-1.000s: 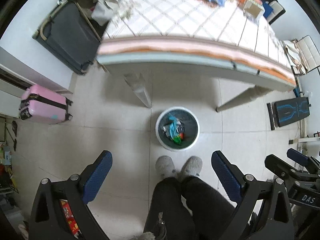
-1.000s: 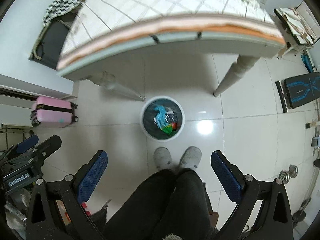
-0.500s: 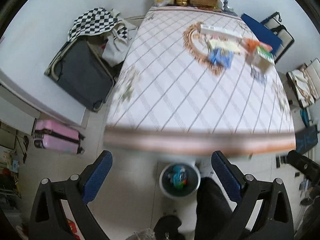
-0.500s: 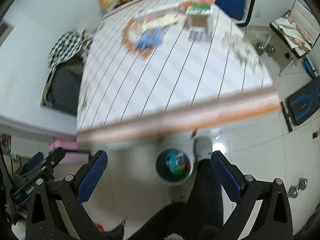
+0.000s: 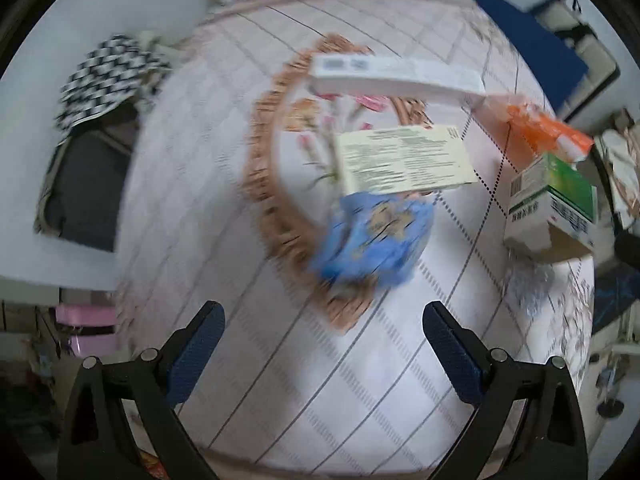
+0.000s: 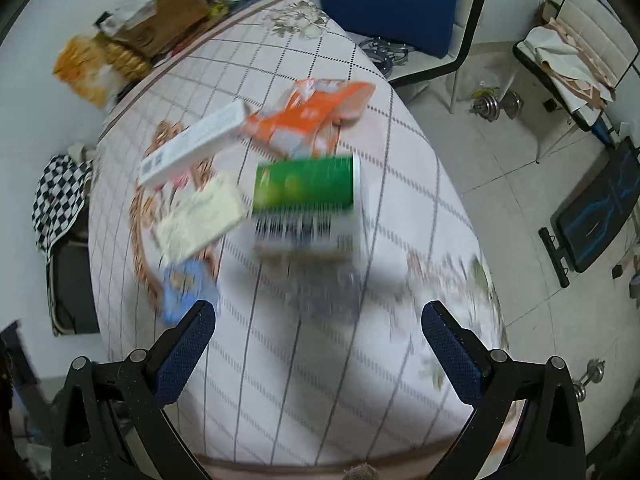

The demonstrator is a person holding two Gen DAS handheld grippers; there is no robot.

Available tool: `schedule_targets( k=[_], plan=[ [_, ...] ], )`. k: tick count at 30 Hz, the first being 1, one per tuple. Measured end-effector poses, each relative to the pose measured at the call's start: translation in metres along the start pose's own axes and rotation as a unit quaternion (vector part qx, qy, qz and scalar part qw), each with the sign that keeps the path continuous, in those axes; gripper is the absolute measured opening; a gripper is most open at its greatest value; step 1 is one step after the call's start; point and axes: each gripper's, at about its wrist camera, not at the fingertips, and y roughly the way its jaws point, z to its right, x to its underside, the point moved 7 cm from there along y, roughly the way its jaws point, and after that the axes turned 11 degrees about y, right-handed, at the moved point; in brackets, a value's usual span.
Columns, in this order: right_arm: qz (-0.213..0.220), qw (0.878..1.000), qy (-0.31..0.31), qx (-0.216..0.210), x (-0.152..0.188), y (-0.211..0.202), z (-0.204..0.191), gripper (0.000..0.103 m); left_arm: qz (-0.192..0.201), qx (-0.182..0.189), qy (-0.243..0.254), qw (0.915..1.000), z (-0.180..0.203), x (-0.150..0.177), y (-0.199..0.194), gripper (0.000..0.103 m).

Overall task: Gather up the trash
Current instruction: 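Grasp the blue snack wrapper with the left tool while the right tool grasps the green medicine box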

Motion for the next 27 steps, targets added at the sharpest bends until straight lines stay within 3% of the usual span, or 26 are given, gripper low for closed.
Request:
schedule_targets(
  k=[4,9,10,11,12,15,18,27],
  plan=[
    [-0.018,1.0,0.012,0.002,-0.032,0.024,-0.006,0.103,-0.05,0.019,0.03,0.9981,0.025,-0.03,0.049,0.101],
    [-0.038,0.999,0.017,0.006,-0.051,0.056,-0.018,0.103,-0.074,0.026,0.031,0.9964,0.029,-0.037,0.08,0.099],
    [-0.043,0.999,0.017,0.009,-0.051,0.061,-0.02,0.103,-0.073,0.026,0.029,0.9966,0.028,-0.038,0.082,0.088],
    [-0.05,0.999,0.015,0.017,-0.052,0.069,-0.022,0.103,-0.072,0.029,0.024,0.9967,0.026,-0.038,0.084,0.069],
    [-0.054,0.998,0.013,0.027,-0.053,0.077,-0.023,0.103,-0.073,0.032,0.019,0.9966,0.025,-0.037,0.086,0.061],
    [-0.072,0.996,0.01,0.043,-0.046,0.094,-0.022,0.103,-0.063,0.044,-0.001,0.9971,0.018,-0.033,0.085,0.054],
    [-0.059,0.997,0.001,0.048,-0.042,0.094,-0.02,0.09,-0.056,0.043,-0.012,0.9974,0.011,-0.028,0.078,0.052],
    [-0.016,0.998,-0.053,0.005,-0.028,0.052,-0.044,0.086,-0.01,0.034,-0.042,0.9985,-0.014,-0.006,0.032,0.052]
  ],
)
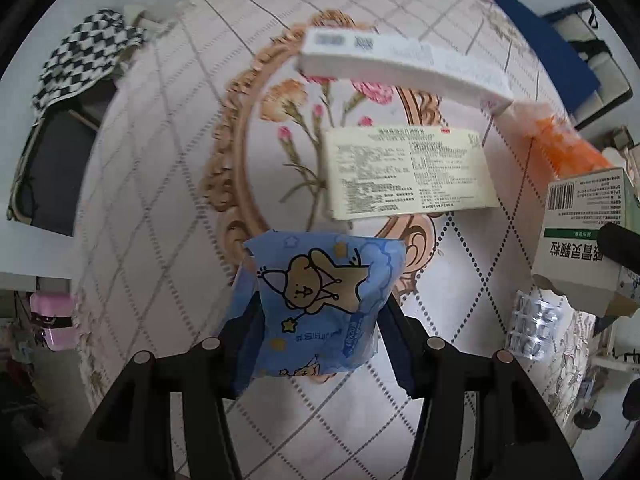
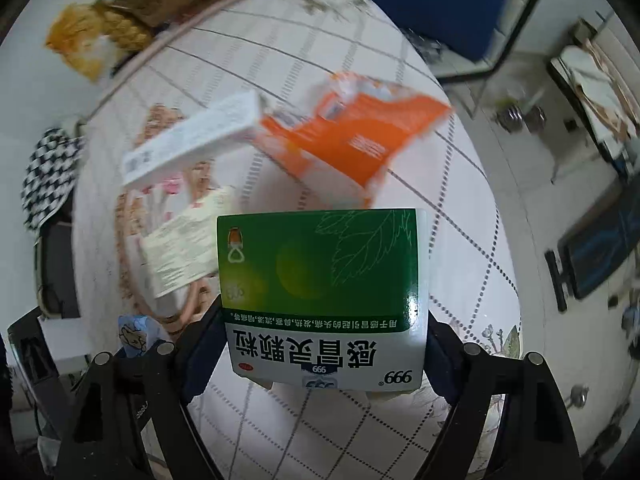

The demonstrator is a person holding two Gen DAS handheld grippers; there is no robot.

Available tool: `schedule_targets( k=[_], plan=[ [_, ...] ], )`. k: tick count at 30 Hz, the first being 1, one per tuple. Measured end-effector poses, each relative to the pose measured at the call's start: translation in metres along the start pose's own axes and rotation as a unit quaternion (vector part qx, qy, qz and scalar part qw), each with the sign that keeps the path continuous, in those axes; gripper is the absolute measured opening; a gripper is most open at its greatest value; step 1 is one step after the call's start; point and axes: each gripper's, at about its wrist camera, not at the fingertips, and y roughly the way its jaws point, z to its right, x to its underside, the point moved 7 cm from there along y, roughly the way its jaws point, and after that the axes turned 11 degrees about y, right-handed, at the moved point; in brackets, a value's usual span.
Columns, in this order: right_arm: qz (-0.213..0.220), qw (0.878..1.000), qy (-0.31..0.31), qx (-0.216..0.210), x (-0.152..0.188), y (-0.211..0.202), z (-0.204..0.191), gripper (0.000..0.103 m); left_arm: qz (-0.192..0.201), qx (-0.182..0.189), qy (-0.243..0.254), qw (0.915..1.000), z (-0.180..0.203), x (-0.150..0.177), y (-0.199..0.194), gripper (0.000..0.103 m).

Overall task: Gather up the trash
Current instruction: 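Grasp the blue snack wrapper with the left tool while the right tool grasps the green medicine box, then carry the wrapper and green box to the bin and release both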

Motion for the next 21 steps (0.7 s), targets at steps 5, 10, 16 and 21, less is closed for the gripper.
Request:
schedule_targets(
  k=[5,10,16,21],
  plan=[
    [0.039,0.998,-0.045,-0.03,0.024,-0.037,-0.023,0.086,0.042,-0.009,-0.014,0.999,-0.007,0.015,-0.043,0.052],
    [0.066,0.994,-0.081,-0.041,0.072,-0.07,-0.032,0.086,0.082,0.0,-0.021,0.9964,-0.021,0.034,-0.079,0.052],
    [0.089,0.99,-0.09,-0.056,0.166,-0.108,-0.022,0.086,0.131,0.022,-0.011,0.9911,-0.043,0.097,-0.127,0.052],
    [0.101,0.99,-0.082,-0.049,0.272,-0.129,-0.005,0.086,0.146,0.049,0.022,0.9878,-0.056,0.176,-0.158,0.052]
  ],
)
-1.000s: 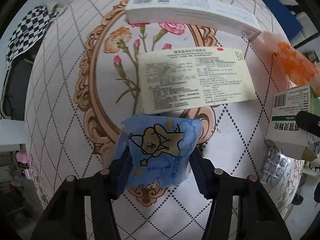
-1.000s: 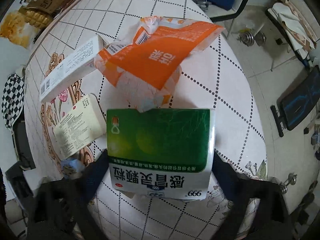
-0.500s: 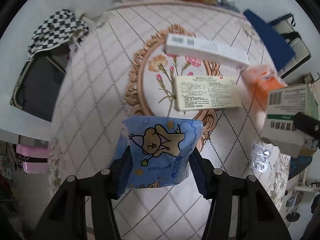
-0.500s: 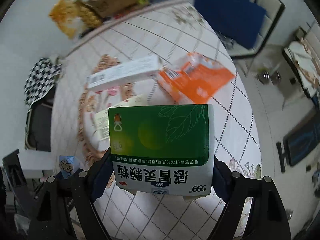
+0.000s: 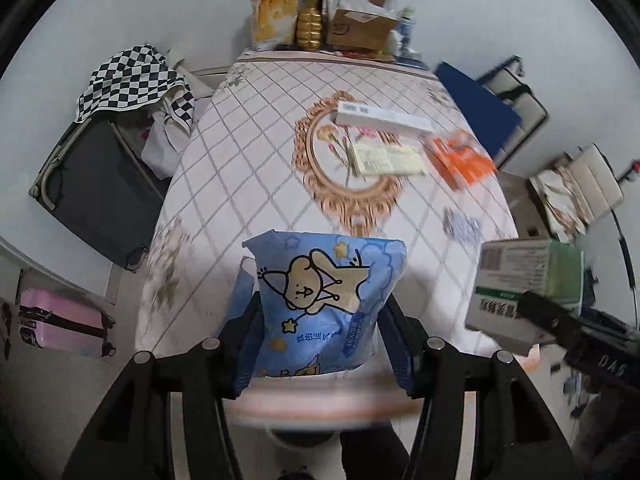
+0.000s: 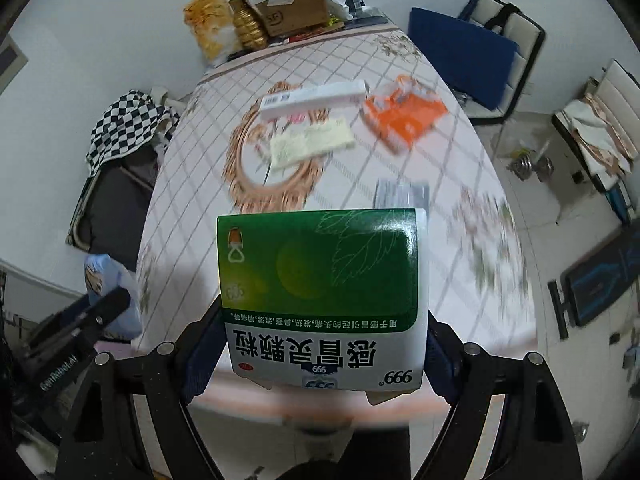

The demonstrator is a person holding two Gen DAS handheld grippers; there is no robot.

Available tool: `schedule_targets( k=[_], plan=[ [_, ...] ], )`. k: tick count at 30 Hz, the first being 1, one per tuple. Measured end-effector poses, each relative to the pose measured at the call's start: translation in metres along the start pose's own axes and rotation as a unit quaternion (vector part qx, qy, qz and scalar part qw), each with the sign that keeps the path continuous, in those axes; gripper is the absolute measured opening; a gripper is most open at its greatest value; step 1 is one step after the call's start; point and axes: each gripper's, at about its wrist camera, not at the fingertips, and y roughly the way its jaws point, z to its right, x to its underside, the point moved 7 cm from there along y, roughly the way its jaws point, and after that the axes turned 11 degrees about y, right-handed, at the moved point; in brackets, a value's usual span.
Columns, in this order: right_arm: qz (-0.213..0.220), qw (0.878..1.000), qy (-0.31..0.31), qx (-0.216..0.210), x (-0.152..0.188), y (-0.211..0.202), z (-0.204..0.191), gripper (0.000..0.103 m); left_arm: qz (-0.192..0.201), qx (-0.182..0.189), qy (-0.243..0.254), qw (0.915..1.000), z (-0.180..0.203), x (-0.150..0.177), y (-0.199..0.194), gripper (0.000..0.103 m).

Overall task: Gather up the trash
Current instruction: 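Carry the wrapper and green box to the bin and release both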

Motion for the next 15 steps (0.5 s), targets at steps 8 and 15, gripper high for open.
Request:
schedule_targets(
  k=[8,15],
  plan=[
    [-0.078,0.995,0.061,-0.02,0.175,-0.009,0.018,0.086,-0.067,0.048,0.019,0.9965,-0.011,0.12,-0.008,0.052],
    [-0.172,0.977,0.124,0.003,0.29,0.063,0.075,0.086,-0.158,0.084,-0.014,0.9837,-0.014,0.227,0.068,0.052]
  ],
)
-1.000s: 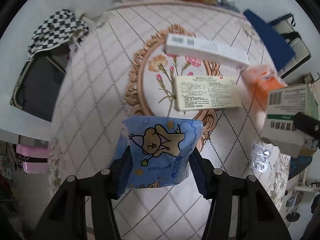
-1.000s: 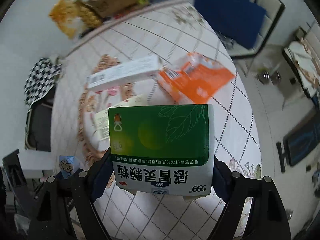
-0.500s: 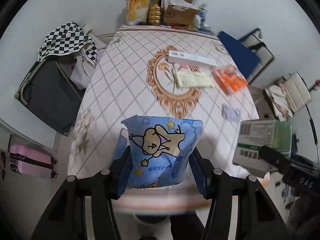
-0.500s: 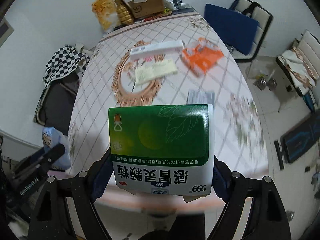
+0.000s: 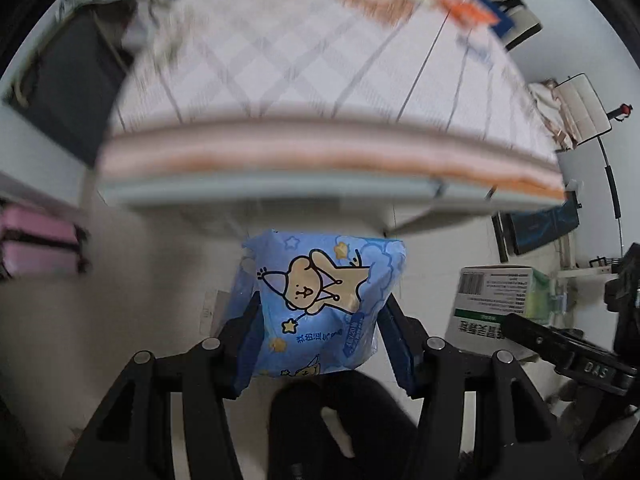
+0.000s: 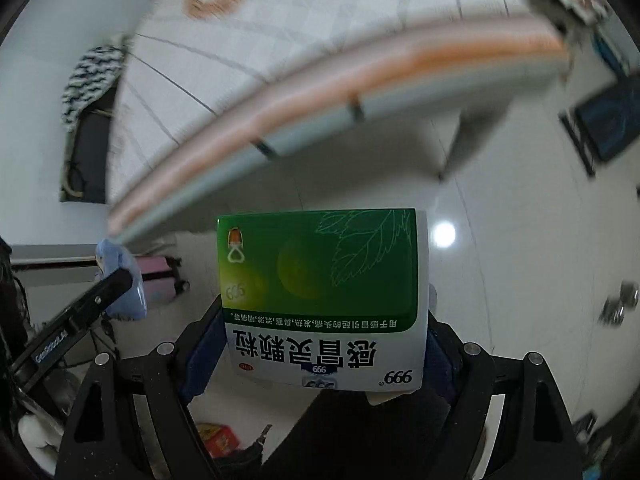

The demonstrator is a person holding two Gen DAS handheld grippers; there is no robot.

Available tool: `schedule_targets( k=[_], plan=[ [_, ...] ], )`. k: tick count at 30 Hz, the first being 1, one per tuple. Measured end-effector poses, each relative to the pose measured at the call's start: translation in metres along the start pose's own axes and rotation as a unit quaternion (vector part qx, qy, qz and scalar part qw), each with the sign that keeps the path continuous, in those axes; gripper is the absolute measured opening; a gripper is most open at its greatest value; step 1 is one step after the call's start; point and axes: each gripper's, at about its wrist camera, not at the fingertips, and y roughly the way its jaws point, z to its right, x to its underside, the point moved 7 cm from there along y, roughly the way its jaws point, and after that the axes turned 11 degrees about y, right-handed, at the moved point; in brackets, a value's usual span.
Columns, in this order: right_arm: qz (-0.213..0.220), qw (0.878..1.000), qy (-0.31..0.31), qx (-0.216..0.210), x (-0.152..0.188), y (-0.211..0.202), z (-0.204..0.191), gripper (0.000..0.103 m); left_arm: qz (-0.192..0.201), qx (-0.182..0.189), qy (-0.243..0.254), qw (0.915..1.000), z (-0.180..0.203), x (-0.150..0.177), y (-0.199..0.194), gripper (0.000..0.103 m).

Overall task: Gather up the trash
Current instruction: 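Carry the wrapper and green box to the bin and release both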

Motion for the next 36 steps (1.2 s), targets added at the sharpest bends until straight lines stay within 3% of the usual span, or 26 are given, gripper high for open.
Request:
schedule_targets(
  k=[2,7,9,16,18,19,20,24,29,32,36],
  plan=[
    [-0.019,1.0,0.015,0.003,0.008,0.034,0.018,0.086,-0.021,0.03,-0.02,0.9991,-0.002,0.013,0.039,0.052],
    [-0.047,0.998,0.031,-0.008,0.011,0.134,0.056,0.087,-0.047,0.044,-0.039,0.9972,-0.012,0.034,0.134,0.052],
    [-0.053,0.998,0.038,-0.014,0.009,0.178,0.072,0.087,-0.057,0.067,-0.042,0.9952,-0.014,0.041,0.177,0.052],
    [-0.084,0.994,0.067,-0.026,-0.003,0.312,0.118,0.088,-0.079,0.071,-0.034,0.9937,-0.025,0.056,0.299,0.057],
    [-0.09,0.993,0.073,-0.034,-0.005,0.341,0.125,0.09,-0.078,0.065,-0.037,0.9941,-0.028,0.059,0.313,0.076],
    [-0.091,0.992,0.075,-0.038,-0.008,0.349,0.126,0.09,-0.079,0.059,-0.041,0.9943,-0.029,0.06,0.32,0.092],
    [-0.093,0.992,0.075,-0.044,-0.009,0.361,0.127,0.091,-0.079,0.061,-0.046,0.994,-0.029,0.06,0.325,0.102],
    [-0.104,0.99,0.074,-0.054,-0.016,0.385,0.119,0.101,-0.071,0.032,-0.046,0.9959,-0.047,0.071,0.319,0.102],
    [-0.103,0.993,0.049,-0.038,-0.012,0.379,0.119,0.101,-0.042,0.003,-0.045,0.9981,-0.062,0.077,0.296,0.102],
    [-0.084,0.996,0.002,0.012,-0.011,0.366,0.114,0.101,-0.034,-0.028,-0.041,0.9982,-0.068,0.079,0.287,0.102],
    [-0.048,0.992,-0.072,0.093,-0.001,0.345,0.104,0.101,-0.042,-0.073,-0.03,0.996,-0.07,0.085,0.276,0.102]
  ],
)
